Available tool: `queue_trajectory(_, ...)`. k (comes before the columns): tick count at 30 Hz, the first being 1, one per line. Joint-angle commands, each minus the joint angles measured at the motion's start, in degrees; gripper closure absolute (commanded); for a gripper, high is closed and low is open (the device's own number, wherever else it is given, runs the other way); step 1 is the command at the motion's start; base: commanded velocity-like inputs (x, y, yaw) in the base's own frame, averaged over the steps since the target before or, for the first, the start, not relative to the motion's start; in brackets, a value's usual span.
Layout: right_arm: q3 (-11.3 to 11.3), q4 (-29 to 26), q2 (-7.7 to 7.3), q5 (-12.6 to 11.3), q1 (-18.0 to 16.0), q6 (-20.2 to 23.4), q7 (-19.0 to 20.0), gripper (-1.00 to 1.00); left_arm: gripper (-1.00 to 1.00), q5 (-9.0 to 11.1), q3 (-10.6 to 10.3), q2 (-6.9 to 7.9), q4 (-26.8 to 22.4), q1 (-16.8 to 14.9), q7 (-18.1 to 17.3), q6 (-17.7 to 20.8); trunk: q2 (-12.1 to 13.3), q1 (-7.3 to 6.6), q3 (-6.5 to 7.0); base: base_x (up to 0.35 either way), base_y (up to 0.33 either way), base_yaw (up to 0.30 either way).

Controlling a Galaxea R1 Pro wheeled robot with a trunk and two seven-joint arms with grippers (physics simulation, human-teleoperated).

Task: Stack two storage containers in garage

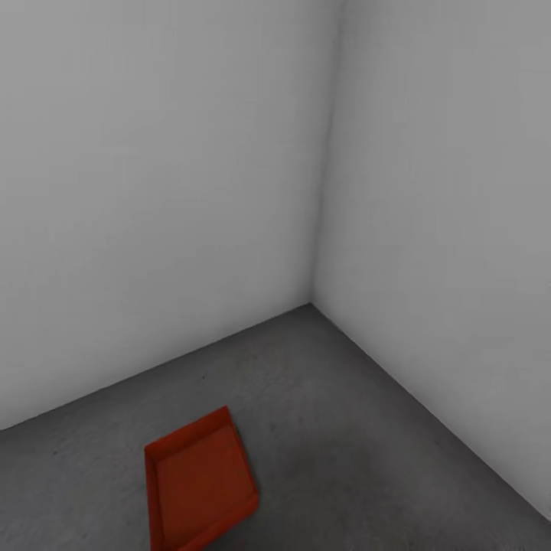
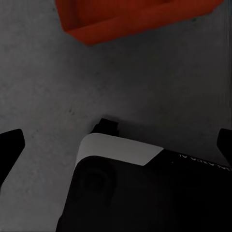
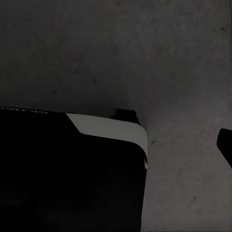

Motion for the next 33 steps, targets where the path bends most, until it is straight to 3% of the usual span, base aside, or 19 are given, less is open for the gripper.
queue_trajectory(1, 0.48, 0.04, 0.03, -0.49, -0.06, -0.15, -0.13, -1.0, -1.0, 0.43, -0.14, -0.01, 0.02, -0.03, 0.12, -0.22, -0.05, 0.01, -0.01, 0.0, 0.0, -0.221)
queue_trajectory(33, 0.46, 0.07, 0.0, -0.5, -0.07, 0.05, -0.12, -1.0, -1.0, 0.41, -0.11, -0.02, 0.02, -0.03, 0.12, -0.22, -0.05, 0.01, 1.36, 0.0, 0.0, -0.234)
